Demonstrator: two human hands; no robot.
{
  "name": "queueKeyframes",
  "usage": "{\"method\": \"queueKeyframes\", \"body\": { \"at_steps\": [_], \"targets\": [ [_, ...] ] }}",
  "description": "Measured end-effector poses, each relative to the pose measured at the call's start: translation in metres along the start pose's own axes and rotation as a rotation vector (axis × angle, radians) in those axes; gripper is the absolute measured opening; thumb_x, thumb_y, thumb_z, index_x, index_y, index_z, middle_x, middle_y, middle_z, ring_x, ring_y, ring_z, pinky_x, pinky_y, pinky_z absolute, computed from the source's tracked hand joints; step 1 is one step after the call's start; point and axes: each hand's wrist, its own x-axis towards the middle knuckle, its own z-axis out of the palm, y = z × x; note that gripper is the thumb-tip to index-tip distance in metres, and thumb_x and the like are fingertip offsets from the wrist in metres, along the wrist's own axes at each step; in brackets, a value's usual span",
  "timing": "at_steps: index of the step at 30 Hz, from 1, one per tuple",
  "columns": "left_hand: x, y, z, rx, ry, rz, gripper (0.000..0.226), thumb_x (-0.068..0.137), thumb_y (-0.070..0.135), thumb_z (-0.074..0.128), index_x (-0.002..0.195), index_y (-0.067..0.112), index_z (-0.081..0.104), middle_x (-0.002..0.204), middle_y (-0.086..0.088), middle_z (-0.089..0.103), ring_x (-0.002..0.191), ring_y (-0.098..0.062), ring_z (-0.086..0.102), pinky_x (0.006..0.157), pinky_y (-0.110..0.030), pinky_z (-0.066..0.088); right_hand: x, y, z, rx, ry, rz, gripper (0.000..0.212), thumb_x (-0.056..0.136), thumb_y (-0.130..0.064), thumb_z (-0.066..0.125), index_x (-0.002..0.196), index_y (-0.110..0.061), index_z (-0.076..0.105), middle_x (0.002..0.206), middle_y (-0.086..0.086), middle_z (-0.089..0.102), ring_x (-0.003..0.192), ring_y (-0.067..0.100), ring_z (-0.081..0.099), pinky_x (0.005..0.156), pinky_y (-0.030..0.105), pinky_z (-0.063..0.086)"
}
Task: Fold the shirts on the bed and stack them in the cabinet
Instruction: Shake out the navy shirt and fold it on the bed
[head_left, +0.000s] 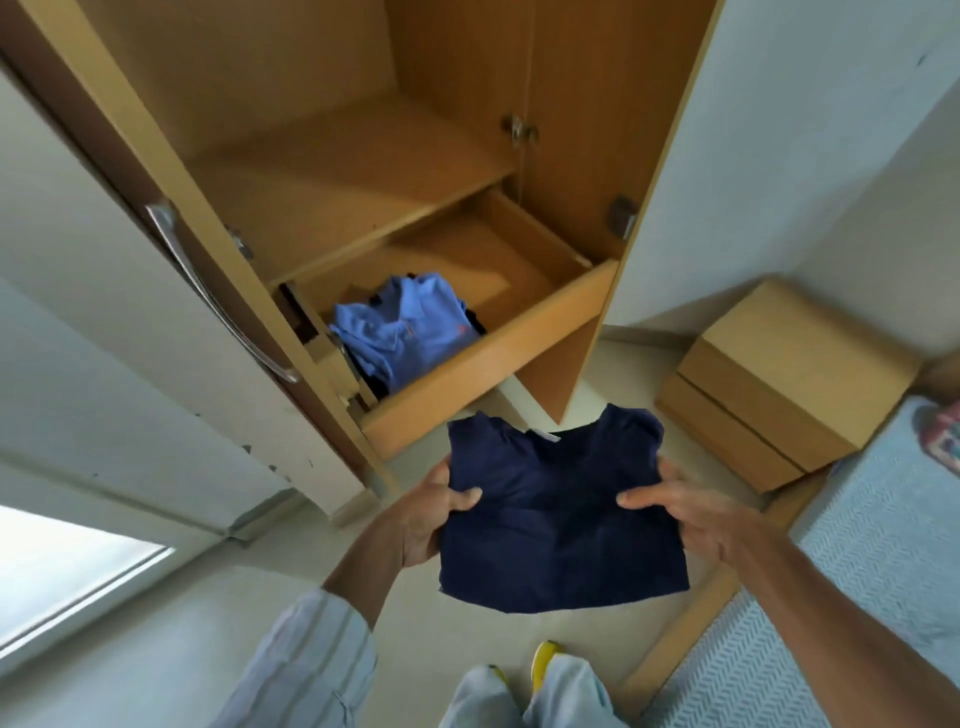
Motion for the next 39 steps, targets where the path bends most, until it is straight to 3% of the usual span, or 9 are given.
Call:
{"method": "queueKeyframes", "body": {
  "at_steps": [6,13,17,20,24,28,32,36,39],
  "targets": [
    [0.004,0.049,0.022,-0.017,0.023,0.119,0.055,0.094,-0.012,0.053,0.136,0.024,0.052,0.128,-0.008,0.067,0.111,-0.026,0.067,0.088,-0.036,0.058,0.012,-0.062,-0.014,-0.045,-0.079,-0.078,0.087,0.06,0.007,0.081,0.137,-0.015,0.049,0.125,0.019,0.067,0.112,0.041,0.066,0.096,0.057,0.052],
    [0.059,0.107,0.036,-0.069,0.148,0.175,0.048,0.096,-0.008,0.053,0.133,0.022,0.054,0.124,-0.005,0.069,0.117,-0.027,0.064,0.099,-0.042,0.052,0.071,-0.152,-0.043,-0.137,-0.164,-0.155,0.085,0.062,0.013,0.079,0.135,-0.018,0.051,0.123,0.016,0.069,0.11,0.038,0.067,0.087,0.05,0.056],
    [0.094,0.138,0.043,-0.128,0.221,0.223,0.052,0.096,-0.01,0.052,0.133,0.027,0.052,0.128,-0.005,0.067,0.12,-0.028,0.062,0.099,-0.042,0.052,0.119,-0.21,-0.053,-0.263,-0.213,-0.219,0.101,0.042,-0.007,0.096,0.134,-0.016,0.054,0.123,0.015,0.068,0.113,0.034,0.066,0.091,0.048,0.055],
    [0.12,0.155,0.043,-0.151,0.229,0.257,0.058,0.093,-0.012,0.054,0.133,0.029,0.054,0.123,-0.006,0.071,0.113,-0.028,0.067,0.089,-0.041,0.056,0.157,-0.246,-0.059,-0.31,-0.296,-0.22,0.097,0.054,0.001,0.089,0.139,-0.026,0.05,0.13,0.013,0.065,0.12,0.036,0.062,0.101,0.055,0.049],
    [0.148,0.175,0.045,-0.133,0.259,0.263,0.067,0.089,-0.018,0.052,0.135,0.032,0.053,0.121,-0.005,0.071,0.109,-0.025,0.069,0.079,-0.036,0.057,0.199,-0.292,-0.056,-0.463,-0.276,-0.212,0.096,0.061,0.006,0.08,0.139,-0.041,0.048,0.125,0.004,0.069,0.116,0.03,0.064,0.101,0.053,0.05],
    [0.18,0.19,0.039,-0.165,0.3,0.257,0.067,0.092,-0.018,0.05,0.137,0.032,0.052,0.128,-0.005,0.068,0.118,-0.028,0.064,0.082,-0.038,0.058,0.241,-0.325,-0.048,-0.591,-0.26,-0.205,0.091,0.069,0.014,0.069,0.142,-0.034,0.044,0.128,0.002,0.065,0.117,0.026,0.061,0.104,0.049,0.048],
    [0.225,0.209,0.016,-0.152,0.391,0.235,0.067,0.093,-0.012,0.055,0.141,0.034,0.048,0.132,0.001,0.066,0.121,-0.027,0.062,0.095,-0.05,0.055,0.289,-0.351,-0.036,-0.738,-0.184,-0.222,0.098,0.072,0.006,0.073,0.151,-0.035,0.031,0.139,-0.004,0.052,0.13,0.023,0.049,0.111,0.046,0.041],
    [0.267,0.225,-0.01,-0.069,0.472,0.24,0.072,0.092,-0.01,0.055,0.143,0.04,0.043,0.135,0.004,0.063,0.124,-0.023,0.059,0.101,-0.057,0.05,0.332,-0.367,-0.02,-0.829,-0.128,-0.238,0.09,0.082,0.011,0.067,0.154,-0.028,0.028,0.137,-0.005,0.046,0.123,0.012,0.042,0.098,0.027,0.038],
    [0.293,0.23,-0.021,-0.119,0.497,0.201,0.071,0.093,-0.015,0.05,0.145,0.034,0.042,0.135,-0.001,0.061,0.124,-0.023,0.058,0.102,-0.056,0.049,0.359,-0.371,-0.01,-0.96,-0.055,-0.282,0.082,0.086,0.011,0.064,0.154,-0.018,0.029,0.142,0.002,0.043,0.129,0.013,0.038,0.096,0.022,0.034]
  ]
}}
